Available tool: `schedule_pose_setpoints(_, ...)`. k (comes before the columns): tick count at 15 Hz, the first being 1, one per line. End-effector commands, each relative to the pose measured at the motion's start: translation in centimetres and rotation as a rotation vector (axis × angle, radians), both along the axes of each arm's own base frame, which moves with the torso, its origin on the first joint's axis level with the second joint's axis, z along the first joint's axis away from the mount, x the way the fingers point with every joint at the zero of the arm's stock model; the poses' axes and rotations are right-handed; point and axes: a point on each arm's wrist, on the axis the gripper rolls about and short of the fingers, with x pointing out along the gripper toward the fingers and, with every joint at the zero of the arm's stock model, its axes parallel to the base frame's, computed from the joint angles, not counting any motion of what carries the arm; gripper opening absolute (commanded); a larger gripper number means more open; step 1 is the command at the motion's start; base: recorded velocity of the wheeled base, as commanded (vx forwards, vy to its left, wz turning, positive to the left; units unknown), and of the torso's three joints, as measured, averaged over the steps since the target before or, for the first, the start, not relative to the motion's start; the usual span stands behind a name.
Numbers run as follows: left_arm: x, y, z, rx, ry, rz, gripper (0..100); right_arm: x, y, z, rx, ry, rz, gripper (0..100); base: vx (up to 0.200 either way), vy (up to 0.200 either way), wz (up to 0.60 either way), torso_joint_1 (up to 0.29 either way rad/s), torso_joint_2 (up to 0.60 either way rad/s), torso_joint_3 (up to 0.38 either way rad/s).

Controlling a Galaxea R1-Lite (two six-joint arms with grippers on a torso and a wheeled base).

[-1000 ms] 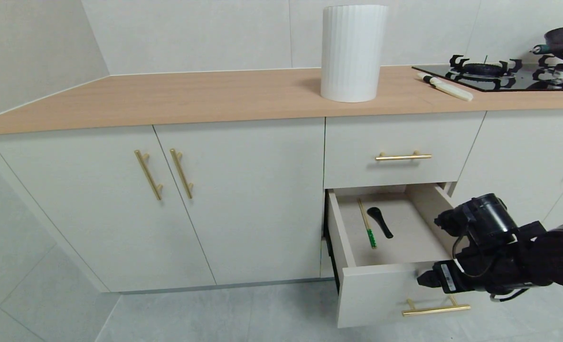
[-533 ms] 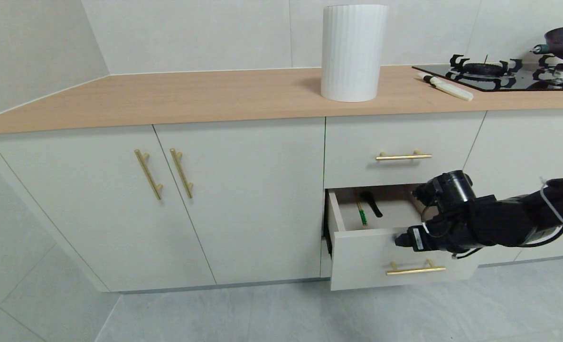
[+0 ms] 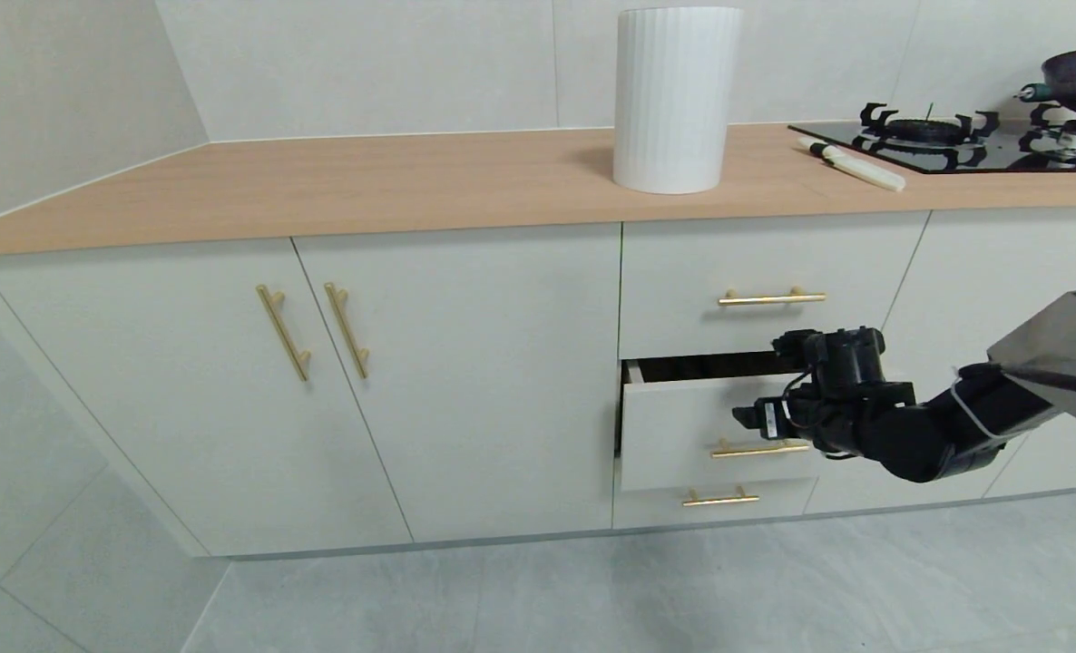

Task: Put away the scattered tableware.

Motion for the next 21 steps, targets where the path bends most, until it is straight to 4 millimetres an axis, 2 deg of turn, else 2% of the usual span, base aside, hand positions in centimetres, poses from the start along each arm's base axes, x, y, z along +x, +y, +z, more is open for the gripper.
schedule_pose_setpoints(1, 0.0, 0.0, 0.0, 0.0, 0.0, 0.001, 100, 0.5, 0.0, -1.5, -0.006, 0.024, -0.005, 100, 0.0, 0.0, 0.0, 0.0, 0.0, 0.0)
schedule_pose_setpoints(3, 0.0, 0.0, 0.0, 0.0, 0.0, 0.0, 100, 1.4, -0.2, -2.5, 0.01, -0.047, -0.019, 100, 0.0, 0.0, 0.0, 0.0, 0.0, 0.0)
schedule_pose_setpoints(11, 0.0, 0.0, 0.0, 0.0, 0.0, 0.0, 100, 3.0, -0.6, -3.7, 0.046, -0.239, -0.054, 100, 0.0, 0.0, 0.0, 0.0, 0.0, 0.0)
schedule_pose_setpoints(21, 0.0, 0.0, 0.0, 0.0, 0.0, 0.001, 100, 6.1, -1.5, -4.8, 0.045, -0.374, -0.162, 100, 0.0, 0.0, 0.0, 0.0, 0.0, 0.0)
